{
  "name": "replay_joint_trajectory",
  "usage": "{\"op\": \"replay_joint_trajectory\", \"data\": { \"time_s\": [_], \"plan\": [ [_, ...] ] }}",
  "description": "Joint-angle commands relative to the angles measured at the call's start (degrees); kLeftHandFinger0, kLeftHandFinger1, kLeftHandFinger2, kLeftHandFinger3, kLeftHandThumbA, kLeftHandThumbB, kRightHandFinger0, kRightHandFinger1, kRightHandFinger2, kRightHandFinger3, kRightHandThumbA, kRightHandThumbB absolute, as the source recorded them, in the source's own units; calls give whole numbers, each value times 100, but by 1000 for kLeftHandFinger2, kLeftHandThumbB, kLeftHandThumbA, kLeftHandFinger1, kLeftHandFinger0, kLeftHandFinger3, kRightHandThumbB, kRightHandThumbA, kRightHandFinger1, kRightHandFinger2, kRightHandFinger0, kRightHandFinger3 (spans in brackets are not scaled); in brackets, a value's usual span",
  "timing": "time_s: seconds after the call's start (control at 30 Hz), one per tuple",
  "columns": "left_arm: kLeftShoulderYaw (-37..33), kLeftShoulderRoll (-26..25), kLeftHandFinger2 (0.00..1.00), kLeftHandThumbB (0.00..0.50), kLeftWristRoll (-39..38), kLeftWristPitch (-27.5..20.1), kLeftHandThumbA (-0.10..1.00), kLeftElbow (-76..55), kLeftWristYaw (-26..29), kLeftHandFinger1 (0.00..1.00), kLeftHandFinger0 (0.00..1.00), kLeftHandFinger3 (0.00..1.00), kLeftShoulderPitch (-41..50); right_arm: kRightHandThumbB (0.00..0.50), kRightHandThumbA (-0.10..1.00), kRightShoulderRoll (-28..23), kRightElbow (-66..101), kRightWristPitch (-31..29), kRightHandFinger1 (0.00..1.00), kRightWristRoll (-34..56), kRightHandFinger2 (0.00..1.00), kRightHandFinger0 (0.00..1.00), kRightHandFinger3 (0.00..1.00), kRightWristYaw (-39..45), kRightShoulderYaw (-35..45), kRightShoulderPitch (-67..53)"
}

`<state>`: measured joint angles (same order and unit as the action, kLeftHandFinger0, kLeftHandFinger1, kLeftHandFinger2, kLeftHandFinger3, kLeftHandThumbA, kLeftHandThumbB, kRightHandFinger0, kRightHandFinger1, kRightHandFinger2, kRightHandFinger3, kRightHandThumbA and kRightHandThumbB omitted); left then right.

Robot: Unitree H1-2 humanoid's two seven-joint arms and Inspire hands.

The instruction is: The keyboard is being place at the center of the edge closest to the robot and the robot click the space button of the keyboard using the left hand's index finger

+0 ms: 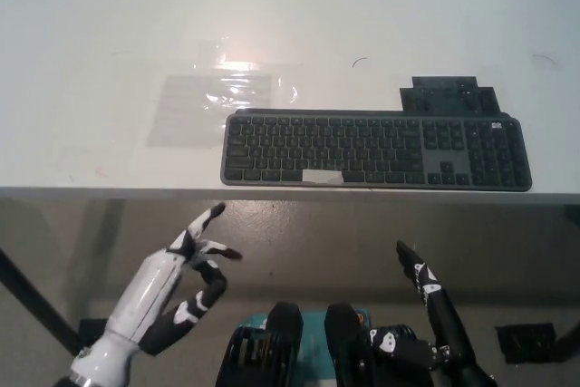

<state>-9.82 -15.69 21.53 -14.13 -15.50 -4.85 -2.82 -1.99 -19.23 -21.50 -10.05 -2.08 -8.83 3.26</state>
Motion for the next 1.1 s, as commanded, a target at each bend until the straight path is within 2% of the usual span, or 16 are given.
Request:
{"op": "replay_joint_trajectory", "data": {
  "time_s": [0.0, 0.13, 0.27, 0.33, 0.43, 0.57, 0.67, 0.7, 0.9, 1.0, 1.07],
  "plan": [
    [-176, 77, 0, 399, 1328, 96, 1000, -789, -232, 0, 0, 1000, -634, 357, 1000, 80, 80, -529, 1000, -147, 1000, 1000, 1000, -158, -6, 30],
    [-281, 190, 0, 369, 1651, 235, 1000, -539, -258, 0, 0, 1000, -1073, 360, 1000, 68, 88, -543, 1000, -153, 1000, 1000, 1000, -168, -11, 41],
    [-497, 217, 0, 378, 1973, 389, 1000, -29, -387, 0, 0, 1000, -1578, 363, 1000, 52, 104, -543, 1000, -190, 1000, 1000, 1000, -183, -8, 40],
    [-635, 224, 0, 414, 2082, 522, 1000, 265, -523, 0, 0, 1000, -1832, 361, 1000, 56, 124, -541, 1000, -208, 1000, 1000, 1000, -194, -1, 54],
    [-802, 245, 0, 411, 2291, 686, 1000, 536, -589, 0, 0, 1000, -2031, 362, 1000, 50, 161, -523, 1000, -177, 1000, 1000, 1000, -164, 1, 32],
    [-1030, 345, 0, 371, 2610, 865, 1000, 1097, -538, 0, 0, 1000, -2344, 369, 1000, 52, 218, -489, 1000, -179, 1000, 1000, 1000, -165, 7, 32],
    [-1138, 426, 20, 359, 2652, 1084, 1000, 1463, -665, 35, 29, 1000, -2517, 358, 1000, 38, 255, -492, 1000, -209, 1000, 1000, 1000, -179, 6, 47],
    [-1151, 436, 30, 358, 2646, 1114, 1000, 1517, -681, 40, 11, 1000, -2540, 357, 1000, 35, 258, -501, 1000, -205, 1000, 1000, 1000, -175, 5, 54],
    [-1259, 526, 45, 353, 2664, 1214, 1000, 2227, -572, 76, 5, 1000, -2745, 356, 1000, 43, 301, -511, 1000, -168, 1000, 1000, 1000, -150, 14, 75],
    [-1266, 565, 48, 347, 2636, 1232, 1000, 2555, -499, 82, 35, 1000, -2812, 349, 1000, 39, 273, -542, 1000, -153, 1000, 1000, 1000, -150, 18, 92],
    [-1266, 577, 48, 349, 2618, 1247, 1000, 2664, -489, 84, 12, 1000, -2836, 354, 1000, 39, 301, -515, 1000, -172, 1000, 1000, 1000, -148, 21, 80]
  ]
}}
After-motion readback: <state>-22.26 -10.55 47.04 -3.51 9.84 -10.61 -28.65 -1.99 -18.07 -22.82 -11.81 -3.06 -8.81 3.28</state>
